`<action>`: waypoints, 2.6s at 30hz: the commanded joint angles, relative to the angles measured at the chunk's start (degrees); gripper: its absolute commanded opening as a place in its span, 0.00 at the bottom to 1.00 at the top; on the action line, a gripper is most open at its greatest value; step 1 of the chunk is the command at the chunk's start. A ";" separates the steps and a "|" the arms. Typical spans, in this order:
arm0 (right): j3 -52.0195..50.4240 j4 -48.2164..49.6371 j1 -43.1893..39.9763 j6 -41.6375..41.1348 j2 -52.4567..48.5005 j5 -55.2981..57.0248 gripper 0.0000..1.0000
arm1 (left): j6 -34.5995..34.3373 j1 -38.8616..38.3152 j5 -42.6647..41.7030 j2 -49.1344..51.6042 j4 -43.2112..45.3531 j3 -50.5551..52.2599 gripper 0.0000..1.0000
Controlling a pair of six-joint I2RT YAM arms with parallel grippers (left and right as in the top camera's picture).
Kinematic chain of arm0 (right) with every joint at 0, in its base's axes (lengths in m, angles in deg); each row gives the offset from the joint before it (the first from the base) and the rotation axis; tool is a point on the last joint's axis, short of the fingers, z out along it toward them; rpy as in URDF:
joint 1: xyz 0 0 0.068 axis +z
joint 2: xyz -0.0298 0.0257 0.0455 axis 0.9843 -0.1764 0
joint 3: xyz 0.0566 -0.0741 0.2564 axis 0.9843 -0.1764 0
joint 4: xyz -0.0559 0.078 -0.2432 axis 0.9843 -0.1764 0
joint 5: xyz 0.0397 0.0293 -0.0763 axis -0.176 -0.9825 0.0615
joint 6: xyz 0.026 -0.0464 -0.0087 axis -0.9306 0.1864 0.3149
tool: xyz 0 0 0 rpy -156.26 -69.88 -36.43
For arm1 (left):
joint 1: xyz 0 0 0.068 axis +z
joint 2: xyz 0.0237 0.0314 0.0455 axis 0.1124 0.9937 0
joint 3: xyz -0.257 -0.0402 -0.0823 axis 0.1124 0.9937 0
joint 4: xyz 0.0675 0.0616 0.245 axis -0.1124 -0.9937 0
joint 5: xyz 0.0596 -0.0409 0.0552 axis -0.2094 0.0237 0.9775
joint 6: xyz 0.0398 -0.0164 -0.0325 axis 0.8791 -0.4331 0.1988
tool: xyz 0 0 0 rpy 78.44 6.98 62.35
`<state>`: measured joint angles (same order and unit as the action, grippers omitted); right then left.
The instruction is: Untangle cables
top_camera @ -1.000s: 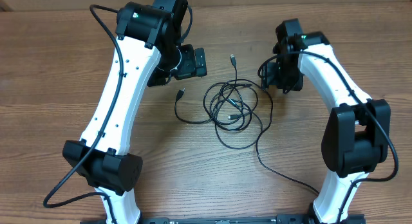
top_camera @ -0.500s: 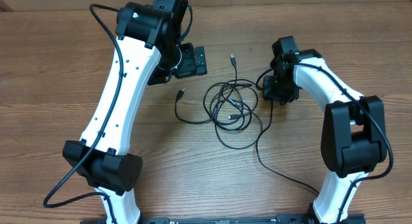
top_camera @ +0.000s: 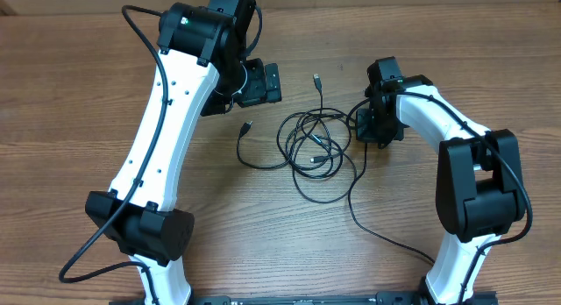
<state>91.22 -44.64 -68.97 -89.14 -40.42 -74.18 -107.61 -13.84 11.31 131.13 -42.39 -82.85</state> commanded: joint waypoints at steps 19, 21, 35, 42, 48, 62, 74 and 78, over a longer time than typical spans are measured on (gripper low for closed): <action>29.83 -20.17 0.11 -0.66 22.16 -3.78 0.04 | -1.01 -0.74 0.00 0.17 -0.07 -0.83 1.00; 29.83 -19.89 0.11 -0.66 24.68 -6.51 0.04 | -0.98 -0.74 -0.98 0.17 -0.09 -0.83 1.00; 29.81 -17.53 0.07 -0.72 27.87 -21.24 0.04 | 2.69 -0.74 -11.06 0.17 0.90 -0.83 1.00; 29.64 -19.61 -1.36 -6.21 26.91 6.23 0.59 | 3.15 -0.74 -10.78 0.17 0.37 -0.83 1.00; 26.60 -20.00 -6.49 -6.80 22.03 13.09 0.86 | 3.10 -0.74 -9.77 0.17 0.37 -0.83 1.00; 25.53 -16.57 -17.81 -2.01 0.55 2.03 1.00 | 3.13 -0.74 -9.35 0.17 0.37 -0.83 1.00; 24.94 -13.66 -17.70 0.70 -4.04 -1.38 0.68 | 3.13 -0.74 -9.33 0.17 0.37 -0.83 1.00; 23.17 -12.81 -17.75 0.90 -4.07 0.35 0.68 | 3.13 -0.74 -9.33 0.17 0.35 -0.83 1.00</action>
<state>116.13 -58.26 -86.83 -88.73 -44.58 -75.03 -105.60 -14.26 1.56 131.13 -41.89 -82.85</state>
